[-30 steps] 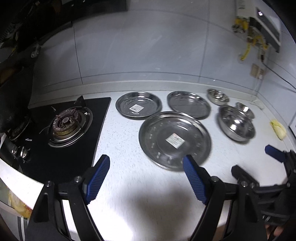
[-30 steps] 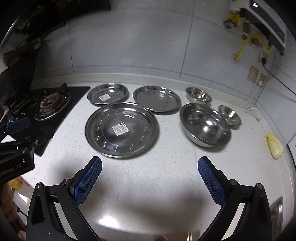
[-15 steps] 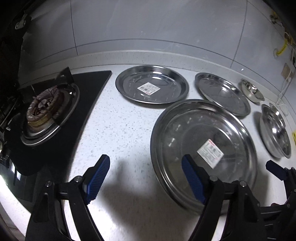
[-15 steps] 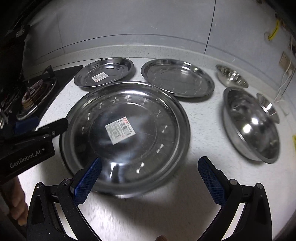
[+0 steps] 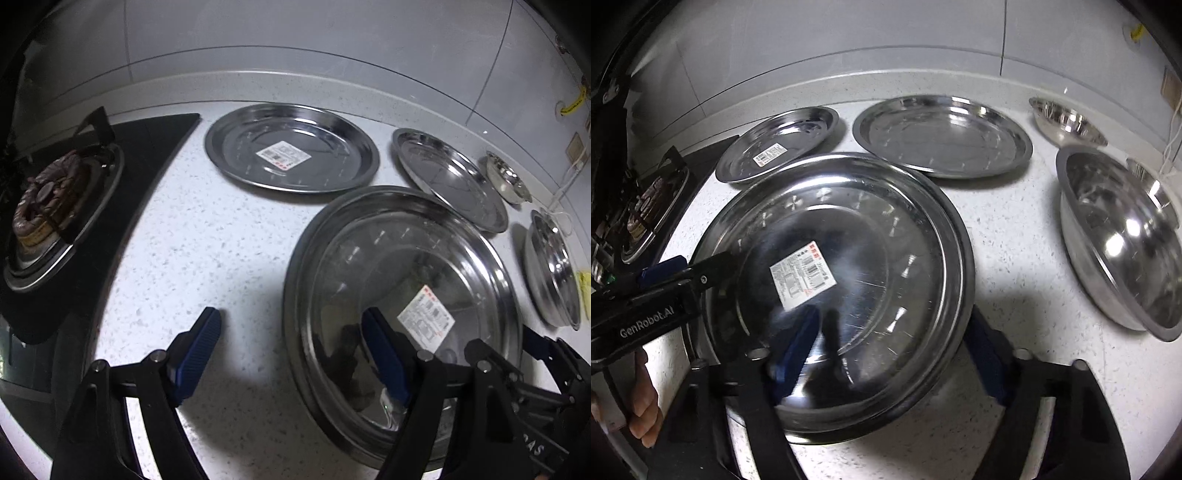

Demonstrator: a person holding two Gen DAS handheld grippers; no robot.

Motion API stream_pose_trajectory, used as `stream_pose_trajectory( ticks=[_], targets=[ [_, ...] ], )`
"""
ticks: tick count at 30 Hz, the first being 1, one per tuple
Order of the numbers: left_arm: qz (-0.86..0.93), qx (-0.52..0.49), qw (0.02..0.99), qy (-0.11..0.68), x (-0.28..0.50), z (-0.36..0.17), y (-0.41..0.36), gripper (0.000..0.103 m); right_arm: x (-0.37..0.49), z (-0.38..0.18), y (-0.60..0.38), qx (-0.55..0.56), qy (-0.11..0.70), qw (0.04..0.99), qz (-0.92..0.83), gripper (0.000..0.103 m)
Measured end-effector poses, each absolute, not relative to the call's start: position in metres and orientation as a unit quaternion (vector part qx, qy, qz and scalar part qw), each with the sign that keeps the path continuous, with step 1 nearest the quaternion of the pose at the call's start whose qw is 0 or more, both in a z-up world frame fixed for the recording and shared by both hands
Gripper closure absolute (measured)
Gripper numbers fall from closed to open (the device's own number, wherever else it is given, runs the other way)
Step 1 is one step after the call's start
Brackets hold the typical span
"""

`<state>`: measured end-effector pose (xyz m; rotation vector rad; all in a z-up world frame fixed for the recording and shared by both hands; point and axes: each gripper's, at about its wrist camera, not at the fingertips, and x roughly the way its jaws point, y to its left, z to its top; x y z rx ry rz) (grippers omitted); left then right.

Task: Organize plates and bowls
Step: 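Close the left gripper on the large labeled plate's rim while the right gripper grips the opposite rim, then lift the large labeled plate off the counter with both grippers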

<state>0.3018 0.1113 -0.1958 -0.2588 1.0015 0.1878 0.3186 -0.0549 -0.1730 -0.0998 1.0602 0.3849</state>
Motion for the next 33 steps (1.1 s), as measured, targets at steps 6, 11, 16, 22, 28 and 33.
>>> stream_pose_trajectory(
  ticks=[6,11,16,22,28,33],
  targets=[
    [0.058,-0.124,0.865,0.484,0.311,-0.193,0.107,0.065,0.329,-0.168,-0.068,-0.029,0.510,0.839,0.187,0.064],
    [0.082,-0.127,0.859,0.489,0.311,-0.193,0.108,0.079,0.335,-0.167,-0.078,-0.035,0.513,0.839,0.177,0.088],
    [0.104,-0.128,0.853,0.495,0.306,-0.192,0.108,0.082,0.334,-0.169,-0.078,-0.048,0.513,0.837,0.185,0.088],
    [0.114,-0.106,0.852,0.501,0.297,-0.192,0.102,0.082,0.328,-0.172,-0.076,-0.061,0.516,0.833,0.191,0.088],
    [0.096,-0.108,0.850,0.507,0.293,-0.191,0.107,0.085,0.323,-0.174,-0.073,-0.068,0.523,0.829,0.185,0.089],
    [0.064,-0.101,0.848,0.517,0.290,-0.189,0.115,0.087,0.320,-0.166,-0.069,-0.072,0.523,0.833,0.167,0.089]
  ],
)
